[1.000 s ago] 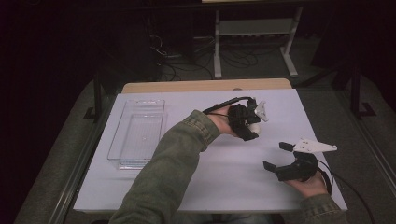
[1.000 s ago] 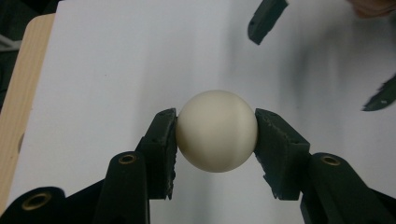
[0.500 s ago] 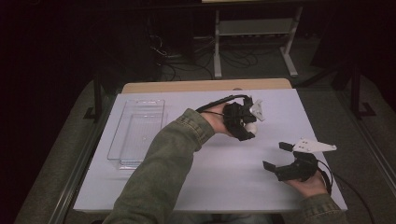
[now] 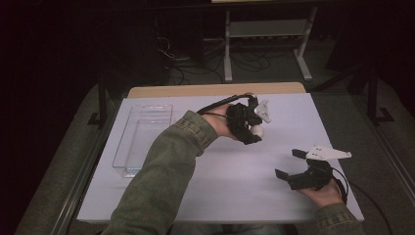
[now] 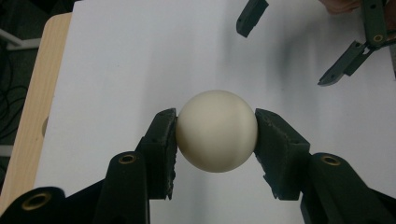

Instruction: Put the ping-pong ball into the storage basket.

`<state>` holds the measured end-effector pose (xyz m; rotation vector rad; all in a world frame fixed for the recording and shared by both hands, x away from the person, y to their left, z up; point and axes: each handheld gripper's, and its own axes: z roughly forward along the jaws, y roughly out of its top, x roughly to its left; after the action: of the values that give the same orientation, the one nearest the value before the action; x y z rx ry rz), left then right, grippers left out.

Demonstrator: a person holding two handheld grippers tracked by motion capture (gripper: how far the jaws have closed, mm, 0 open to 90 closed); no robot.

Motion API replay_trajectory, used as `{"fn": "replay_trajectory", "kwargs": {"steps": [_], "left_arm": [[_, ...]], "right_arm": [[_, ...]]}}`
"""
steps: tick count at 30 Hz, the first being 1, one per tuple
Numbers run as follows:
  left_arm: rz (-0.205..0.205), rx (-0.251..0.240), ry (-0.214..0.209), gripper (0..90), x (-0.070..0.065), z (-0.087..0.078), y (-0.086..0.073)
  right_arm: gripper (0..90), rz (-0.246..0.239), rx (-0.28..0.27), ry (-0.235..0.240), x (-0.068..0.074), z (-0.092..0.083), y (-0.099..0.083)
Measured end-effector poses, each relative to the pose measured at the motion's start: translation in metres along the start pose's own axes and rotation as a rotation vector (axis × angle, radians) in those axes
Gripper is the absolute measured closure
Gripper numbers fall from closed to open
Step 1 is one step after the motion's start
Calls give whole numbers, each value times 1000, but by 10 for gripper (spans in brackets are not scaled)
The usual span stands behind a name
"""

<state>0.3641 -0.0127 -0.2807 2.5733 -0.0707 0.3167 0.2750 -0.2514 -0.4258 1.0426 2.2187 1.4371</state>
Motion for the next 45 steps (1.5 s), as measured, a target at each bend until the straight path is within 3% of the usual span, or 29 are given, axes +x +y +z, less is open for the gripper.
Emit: {"fn": "replay_trajectory", "kwargs": {"steps": [16,25,30,45], "left_arm": [[5,29,13,505,-1,-11,-8],[-17,42,38,505,1,-28,-20],[-21,26,27,504,0,-37,-25],[-50,46,67,504,2,-53,-42]], "right_arm": [[0,-2,1,-3,0,0,0],[0,-5,3,-3,0,0,0],[0,-5,4,-5,0,0,0],[0,-5,8,-6,0,1,0]]}}
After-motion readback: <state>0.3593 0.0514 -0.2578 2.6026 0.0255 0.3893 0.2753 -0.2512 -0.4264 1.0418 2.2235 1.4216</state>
